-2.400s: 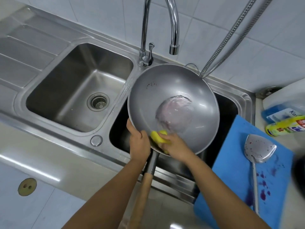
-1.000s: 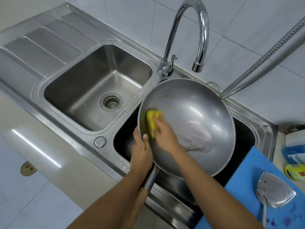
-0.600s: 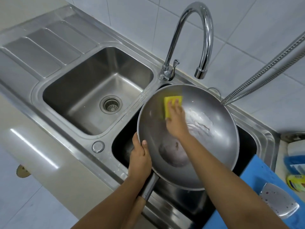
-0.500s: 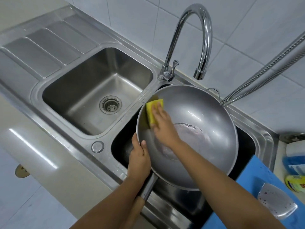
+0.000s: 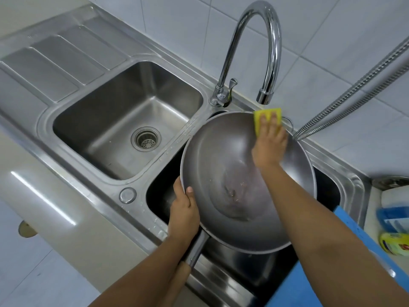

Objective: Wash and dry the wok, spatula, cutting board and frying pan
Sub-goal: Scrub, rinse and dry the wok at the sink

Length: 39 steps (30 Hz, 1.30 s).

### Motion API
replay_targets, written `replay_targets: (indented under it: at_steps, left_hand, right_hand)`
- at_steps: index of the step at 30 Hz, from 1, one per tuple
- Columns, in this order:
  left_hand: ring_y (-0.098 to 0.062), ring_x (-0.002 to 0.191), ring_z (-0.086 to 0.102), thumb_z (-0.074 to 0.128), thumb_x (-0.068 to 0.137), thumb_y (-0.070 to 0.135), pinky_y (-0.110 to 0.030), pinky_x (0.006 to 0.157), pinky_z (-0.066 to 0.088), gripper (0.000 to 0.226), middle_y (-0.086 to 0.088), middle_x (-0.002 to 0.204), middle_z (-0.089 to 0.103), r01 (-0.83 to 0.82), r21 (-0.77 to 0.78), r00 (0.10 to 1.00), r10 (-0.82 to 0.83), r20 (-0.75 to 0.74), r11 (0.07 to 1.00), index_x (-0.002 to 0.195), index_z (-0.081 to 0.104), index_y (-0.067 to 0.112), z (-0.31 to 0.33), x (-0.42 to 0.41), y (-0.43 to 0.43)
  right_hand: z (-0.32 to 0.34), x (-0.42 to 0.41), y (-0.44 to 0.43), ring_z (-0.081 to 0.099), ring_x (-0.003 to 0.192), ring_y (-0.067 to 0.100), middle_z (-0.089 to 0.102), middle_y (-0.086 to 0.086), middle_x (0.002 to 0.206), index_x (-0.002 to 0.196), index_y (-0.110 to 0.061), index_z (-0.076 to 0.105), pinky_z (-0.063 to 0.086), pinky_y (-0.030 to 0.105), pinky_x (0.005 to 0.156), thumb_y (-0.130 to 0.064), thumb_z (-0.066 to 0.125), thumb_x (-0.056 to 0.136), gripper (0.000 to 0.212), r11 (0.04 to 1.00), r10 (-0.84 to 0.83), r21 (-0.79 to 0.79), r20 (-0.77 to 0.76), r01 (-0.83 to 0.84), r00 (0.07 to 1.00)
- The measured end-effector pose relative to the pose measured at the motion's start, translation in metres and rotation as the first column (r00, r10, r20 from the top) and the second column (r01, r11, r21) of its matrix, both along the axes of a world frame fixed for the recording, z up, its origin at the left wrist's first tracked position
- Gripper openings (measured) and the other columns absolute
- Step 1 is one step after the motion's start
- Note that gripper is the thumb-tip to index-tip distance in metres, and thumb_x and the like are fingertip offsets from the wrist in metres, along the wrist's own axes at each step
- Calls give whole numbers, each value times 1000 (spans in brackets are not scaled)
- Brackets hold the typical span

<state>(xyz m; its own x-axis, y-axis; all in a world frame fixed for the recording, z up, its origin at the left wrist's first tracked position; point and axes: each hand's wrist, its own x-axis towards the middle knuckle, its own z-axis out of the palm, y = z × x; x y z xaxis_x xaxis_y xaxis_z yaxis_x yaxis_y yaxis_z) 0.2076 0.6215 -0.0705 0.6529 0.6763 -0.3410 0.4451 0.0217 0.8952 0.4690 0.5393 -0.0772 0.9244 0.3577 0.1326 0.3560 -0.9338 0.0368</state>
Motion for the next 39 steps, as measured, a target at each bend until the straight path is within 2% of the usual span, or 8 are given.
replay_targets:
  at_steps: [10, 14, 17, 20, 23, 30, 34, 39]
  left_hand:
    - [-12, 83, 61, 28, 106, 32, -32, 76, 49, 44, 3, 95, 60, 2, 2, 1000, -2, 3, 1000, 149, 21, 28, 4, 1, -1]
    - [-23, 89, 63, 27, 106, 34, -44, 82, 55, 46, -7, 102, 63, 22, 3, 999, -21, -44, 1000, 150, 17, 27, 4, 0, -1]
    - [-30, 92, 62, 27, 106, 31, -45, 84, 53, 46, -15, 110, 63, 15, 36, 997, -13, -73, 999, 150, 18, 24, 6, 1, -2]
    - [-35, 94, 62, 28, 106, 29, -48, 86, 52, 45, -21, 110, 63, 7, 61, 997, -2, -81, 998, 149, 20, 22, 4, 2, -1]
    - [-34, 92, 63, 28, 106, 27, -46, 84, 52, 45, -20, 107, 64, 12, 73, 997, -7, -74, 997, 149, 21, 20, 2, 2, -1]
    - [-18, 82, 62, 26, 106, 29, -33, 73, 48, 45, -6, 100, 63, 22, 56, 999, -20, -34, 998, 150, 18, 21, 3, 0, -2]
    - [-13, 79, 59, 26, 106, 29, -32, 74, 48, 45, -3, 97, 60, 20, 53, 1000, -20, -4, 998, 150, 19, 21, 5, 0, -5]
    - [-28, 87, 61, 28, 106, 28, -39, 80, 51, 45, -13, 104, 63, 6, 91, 1000, -4, -24, 996, 150, 21, 20, 3, 0, -4]
  right_hand:
    - [5, -116, -121, 14, 142, 39, 2, 3, 163, 152, -24, 21, 10, 50, 117, -22, 47, 91, 67, 925, -294, -323, -274, 200, 916]
    - [12, -180, -100, 30, 133, 35, 16, -6, 160, 142, -37, 37, 24, 44, 111, -30, 37, 91, 51, 966, -231, -237, -597, 107, 768]
    - [1, -201, -58, 32, 136, 30, 26, -5, 158, 142, -38, 37, 27, 43, 111, -31, 28, 91, 53, 1000, 14, -9, -735, -29, 678]
    - [-2, -188, -8, 14, 148, 23, 17, 4, 161, 152, -22, 27, 9, 40, 119, -18, 35, 99, 54, 982, 179, 179, -750, -65, 636]
    - [-15, -150, 16, 6, 150, 27, 2, 5, 163, 155, -25, 15, 8, 41, 117, -19, 45, 95, 67, 968, 213, 246, -680, -56, 701]
    - [-28, -93, -35, 16, 144, 36, -5, -3, 163, 153, -35, 10, 15, 49, 116, -24, 48, 90, 74, 997, -73, -37, -472, 63, 879]
    - [-21, -125, -76, 21, 140, 40, -5, -3, 163, 150, -35, 17, 16, 53, 116, -18, 47, 88, 71, 976, -215, -86, -495, 199, 842]
    - [-8, -192, -60, 18, 143, 34, 2, -6, 163, 149, -40, 24, 17, 50, 116, -29, 40, 92, 59, 980, -175, -46, -677, 196, 715]
